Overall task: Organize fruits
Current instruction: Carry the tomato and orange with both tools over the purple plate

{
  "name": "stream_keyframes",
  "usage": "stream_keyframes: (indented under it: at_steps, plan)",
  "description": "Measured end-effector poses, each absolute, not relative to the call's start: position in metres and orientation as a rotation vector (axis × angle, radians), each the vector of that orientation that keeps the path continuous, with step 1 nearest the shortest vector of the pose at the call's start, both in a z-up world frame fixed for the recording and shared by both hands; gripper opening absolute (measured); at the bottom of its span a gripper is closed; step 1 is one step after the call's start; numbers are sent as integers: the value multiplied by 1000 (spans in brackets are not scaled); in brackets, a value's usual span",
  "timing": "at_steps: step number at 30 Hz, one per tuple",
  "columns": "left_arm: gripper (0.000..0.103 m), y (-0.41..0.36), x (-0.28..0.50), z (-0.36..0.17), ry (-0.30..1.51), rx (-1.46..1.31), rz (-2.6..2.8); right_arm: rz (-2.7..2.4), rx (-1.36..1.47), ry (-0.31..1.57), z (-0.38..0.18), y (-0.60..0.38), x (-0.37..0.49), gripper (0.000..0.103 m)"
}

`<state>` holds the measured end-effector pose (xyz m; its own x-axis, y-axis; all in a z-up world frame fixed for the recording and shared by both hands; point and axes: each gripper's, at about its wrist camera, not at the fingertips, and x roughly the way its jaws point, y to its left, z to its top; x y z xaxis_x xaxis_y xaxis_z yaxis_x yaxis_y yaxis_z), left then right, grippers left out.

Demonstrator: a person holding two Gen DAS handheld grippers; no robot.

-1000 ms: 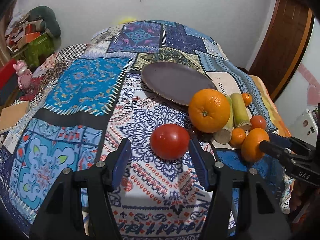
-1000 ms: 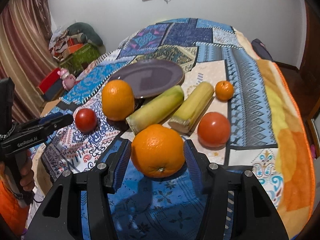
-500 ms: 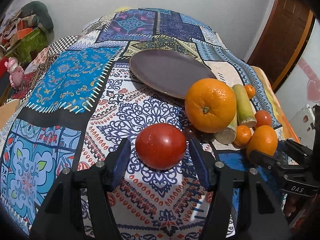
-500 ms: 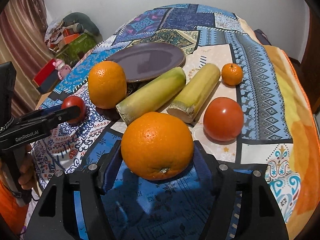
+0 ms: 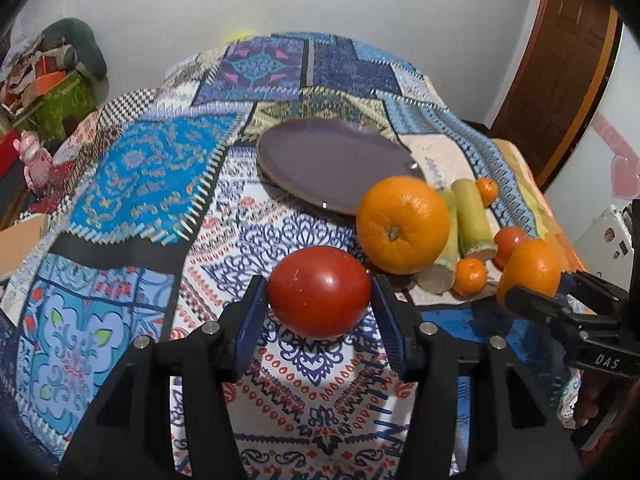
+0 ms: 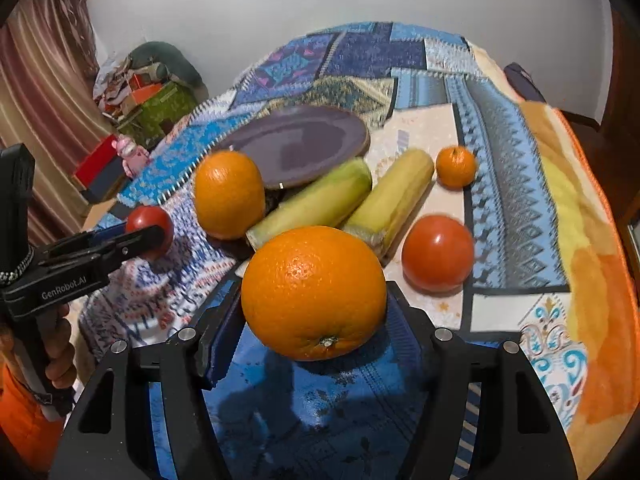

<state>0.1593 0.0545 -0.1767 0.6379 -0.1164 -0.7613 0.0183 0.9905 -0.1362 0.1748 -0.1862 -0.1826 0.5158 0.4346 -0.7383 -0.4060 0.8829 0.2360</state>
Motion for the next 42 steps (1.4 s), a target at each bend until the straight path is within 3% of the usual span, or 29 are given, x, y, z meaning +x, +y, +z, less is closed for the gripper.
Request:
stream_keyframes:
  at_steps: [23,42]
  plan:
    - [52,52,206,-84,661,-40,-45,532,-10,600,-87,-158,232,63]
    - [52,75,318,-143,817,-40,-31,522,-55,742,-137,-117,323,63]
